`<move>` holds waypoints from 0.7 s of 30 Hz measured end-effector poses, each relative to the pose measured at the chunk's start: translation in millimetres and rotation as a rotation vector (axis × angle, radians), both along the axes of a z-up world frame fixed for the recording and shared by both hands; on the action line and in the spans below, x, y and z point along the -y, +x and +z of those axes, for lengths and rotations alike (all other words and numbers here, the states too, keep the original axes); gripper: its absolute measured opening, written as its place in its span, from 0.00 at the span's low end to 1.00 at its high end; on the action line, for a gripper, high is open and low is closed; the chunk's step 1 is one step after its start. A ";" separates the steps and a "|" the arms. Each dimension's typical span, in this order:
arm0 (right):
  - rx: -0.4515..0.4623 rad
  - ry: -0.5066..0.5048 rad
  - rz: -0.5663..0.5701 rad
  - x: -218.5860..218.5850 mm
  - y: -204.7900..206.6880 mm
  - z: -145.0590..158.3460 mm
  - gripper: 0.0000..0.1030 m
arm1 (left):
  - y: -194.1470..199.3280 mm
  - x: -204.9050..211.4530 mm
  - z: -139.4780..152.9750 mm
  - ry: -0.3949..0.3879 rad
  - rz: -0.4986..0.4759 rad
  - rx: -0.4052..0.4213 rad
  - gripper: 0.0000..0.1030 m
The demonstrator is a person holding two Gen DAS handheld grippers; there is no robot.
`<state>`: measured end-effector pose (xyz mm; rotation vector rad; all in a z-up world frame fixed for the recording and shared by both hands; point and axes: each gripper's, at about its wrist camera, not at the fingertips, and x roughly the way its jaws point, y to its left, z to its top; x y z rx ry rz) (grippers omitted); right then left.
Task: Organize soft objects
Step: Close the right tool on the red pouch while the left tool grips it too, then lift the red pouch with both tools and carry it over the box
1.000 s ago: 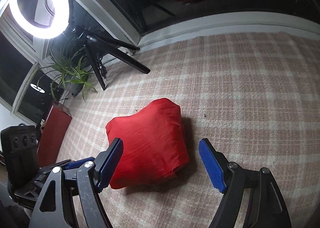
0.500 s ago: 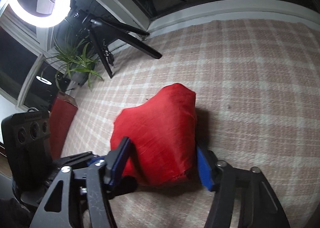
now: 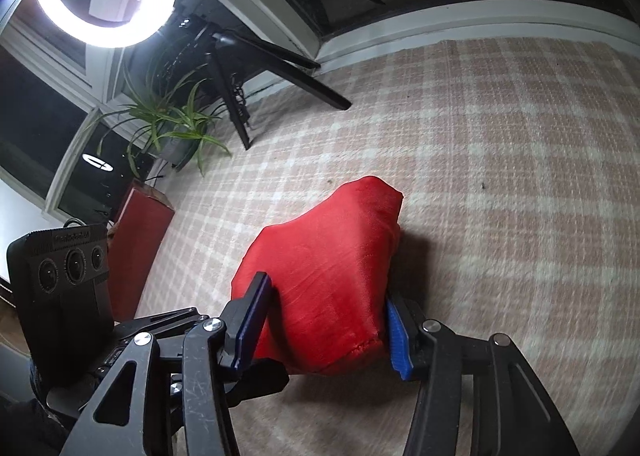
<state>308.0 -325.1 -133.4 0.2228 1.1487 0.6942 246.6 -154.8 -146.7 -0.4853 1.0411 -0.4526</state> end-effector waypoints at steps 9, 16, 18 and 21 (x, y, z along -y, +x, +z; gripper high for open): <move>0.057 0.032 0.018 -8.5 -36.4 30.1 0.46 | -28.3 -0.2 35.7 0.081 -0.008 0.077 0.49; 0.120 0.065 0.040 -23.4 -69.8 66.6 0.46 | -72.6 -18.0 69.4 0.126 -0.004 0.156 0.49; 0.138 0.077 0.043 -29.0 -80.4 77.4 0.46 | -86.0 -23.9 80.2 0.137 -0.001 0.180 0.49; 0.162 0.094 0.049 -37.0 -95.3 92.5 0.45 | -100.6 -30.5 91.8 0.150 0.006 0.214 0.49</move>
